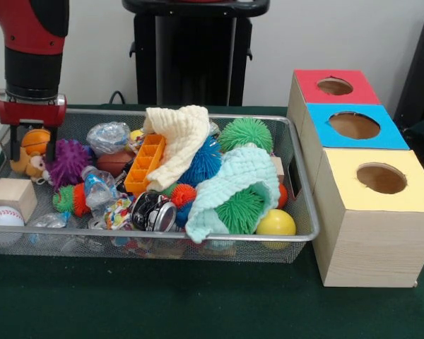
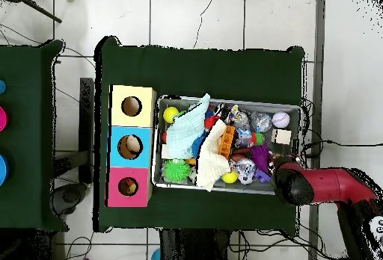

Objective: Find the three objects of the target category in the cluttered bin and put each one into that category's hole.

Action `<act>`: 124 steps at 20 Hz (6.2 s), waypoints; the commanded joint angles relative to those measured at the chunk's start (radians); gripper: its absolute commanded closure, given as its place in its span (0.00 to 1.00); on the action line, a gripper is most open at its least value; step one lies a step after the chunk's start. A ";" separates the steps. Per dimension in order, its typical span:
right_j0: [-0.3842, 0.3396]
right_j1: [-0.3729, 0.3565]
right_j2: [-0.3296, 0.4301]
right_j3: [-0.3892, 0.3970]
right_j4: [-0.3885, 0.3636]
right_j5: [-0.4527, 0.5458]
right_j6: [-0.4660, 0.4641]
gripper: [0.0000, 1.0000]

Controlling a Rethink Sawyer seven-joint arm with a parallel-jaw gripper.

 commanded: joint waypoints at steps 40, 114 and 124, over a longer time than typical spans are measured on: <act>0.017 0.101 -0.045 -0.004 0.072 -0.034 -0.054 1.00; -0.154 0.046 0.209 -0.004 0.033 0.176 -0.346 0.00; -0.108 0.095 0.175 -0.040 -0.076 0.098 -0.249 0.00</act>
